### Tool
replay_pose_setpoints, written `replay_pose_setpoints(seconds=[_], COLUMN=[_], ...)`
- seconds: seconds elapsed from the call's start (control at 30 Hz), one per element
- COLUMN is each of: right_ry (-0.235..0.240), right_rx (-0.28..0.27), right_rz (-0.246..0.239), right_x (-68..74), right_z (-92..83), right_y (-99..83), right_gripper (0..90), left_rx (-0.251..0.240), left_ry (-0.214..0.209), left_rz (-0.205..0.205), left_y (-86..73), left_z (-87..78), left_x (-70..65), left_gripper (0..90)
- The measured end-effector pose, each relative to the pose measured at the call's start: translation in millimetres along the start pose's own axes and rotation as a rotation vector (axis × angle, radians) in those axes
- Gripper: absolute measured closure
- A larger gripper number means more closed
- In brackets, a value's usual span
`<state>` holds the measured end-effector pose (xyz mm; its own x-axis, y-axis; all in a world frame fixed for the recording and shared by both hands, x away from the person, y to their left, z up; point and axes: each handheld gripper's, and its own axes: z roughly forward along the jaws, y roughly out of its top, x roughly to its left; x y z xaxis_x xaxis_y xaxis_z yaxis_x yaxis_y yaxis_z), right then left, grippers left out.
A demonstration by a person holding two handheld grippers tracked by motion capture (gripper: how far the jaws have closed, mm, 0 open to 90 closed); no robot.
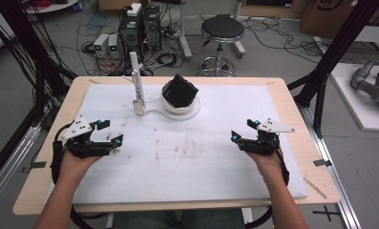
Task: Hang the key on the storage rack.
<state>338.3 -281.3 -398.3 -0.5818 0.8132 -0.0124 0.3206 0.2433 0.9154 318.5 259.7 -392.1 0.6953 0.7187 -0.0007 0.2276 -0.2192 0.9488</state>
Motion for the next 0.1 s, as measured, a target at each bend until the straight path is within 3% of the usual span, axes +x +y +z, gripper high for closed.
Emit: replay_pose_setpoints(seconds=[0.1], right_ry=[-0.002], right_rx=[0.002], right_rz=[0.004], right_x=[-0.1], right_z=[0.2], right_y=[-0.2], right_gripper=[21.0], left_rx=[0.002], left_ry=[0.001], left_rz=[-0.001], left_y=[-0.3], left_z=[0.2], left_x=[0.0], left_gripper=[21.8])
